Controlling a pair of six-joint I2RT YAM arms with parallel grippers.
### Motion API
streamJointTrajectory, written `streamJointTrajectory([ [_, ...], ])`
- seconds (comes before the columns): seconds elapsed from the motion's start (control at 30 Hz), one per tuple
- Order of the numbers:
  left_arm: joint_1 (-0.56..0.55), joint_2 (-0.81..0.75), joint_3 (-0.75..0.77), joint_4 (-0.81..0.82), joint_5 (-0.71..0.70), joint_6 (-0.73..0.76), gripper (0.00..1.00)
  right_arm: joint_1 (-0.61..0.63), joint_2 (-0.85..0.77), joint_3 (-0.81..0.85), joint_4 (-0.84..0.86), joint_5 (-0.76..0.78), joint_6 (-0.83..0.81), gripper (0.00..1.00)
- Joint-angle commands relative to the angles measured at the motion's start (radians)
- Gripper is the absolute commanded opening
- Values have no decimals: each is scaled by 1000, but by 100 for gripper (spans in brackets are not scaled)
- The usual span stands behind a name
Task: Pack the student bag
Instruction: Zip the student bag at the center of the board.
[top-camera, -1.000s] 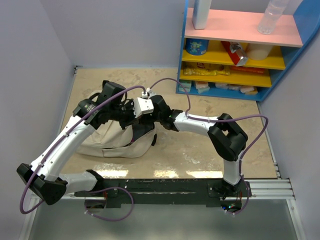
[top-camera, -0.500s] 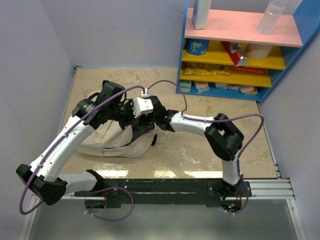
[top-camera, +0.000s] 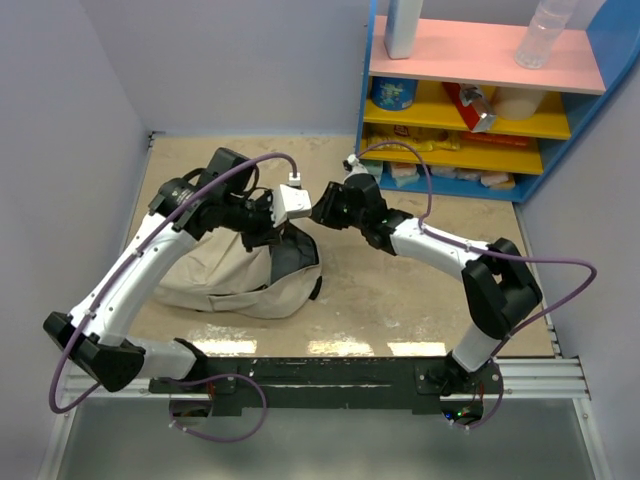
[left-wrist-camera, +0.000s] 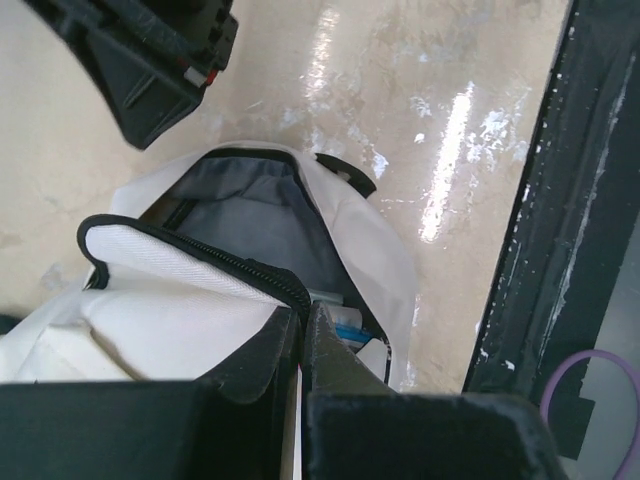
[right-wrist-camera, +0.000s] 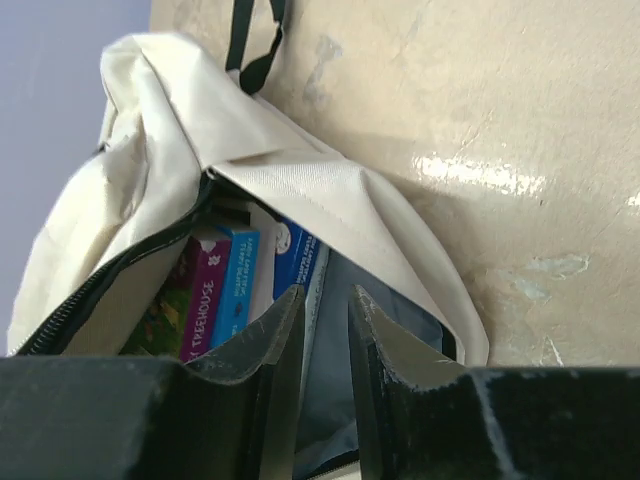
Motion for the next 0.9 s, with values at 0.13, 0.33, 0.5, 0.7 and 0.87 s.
streamJointTrajectory([
  [0.13, -2, 57, 13, 5, 158, 27, 0, 17, -19, -85, 62, -4, -155, 31],
  [0.33, -2, 88, -18, 19, 170, 20, 3, 17, -59, -158, 98, -64, -165, 33],
  [0.5, -2, 89, -38, 36, 182, 18, 12, 45, -198, -305, 198, -110, -184, 31],
  [0.7, 4, 42, -137, 155, 146, -48, 21, 233, -456, -497, 267, -44, -286, 33],
  [0.87, 22, -21, -168, 189, 110, -59, 10, 302, -504, -513, 266, -7, -355, 35],
])
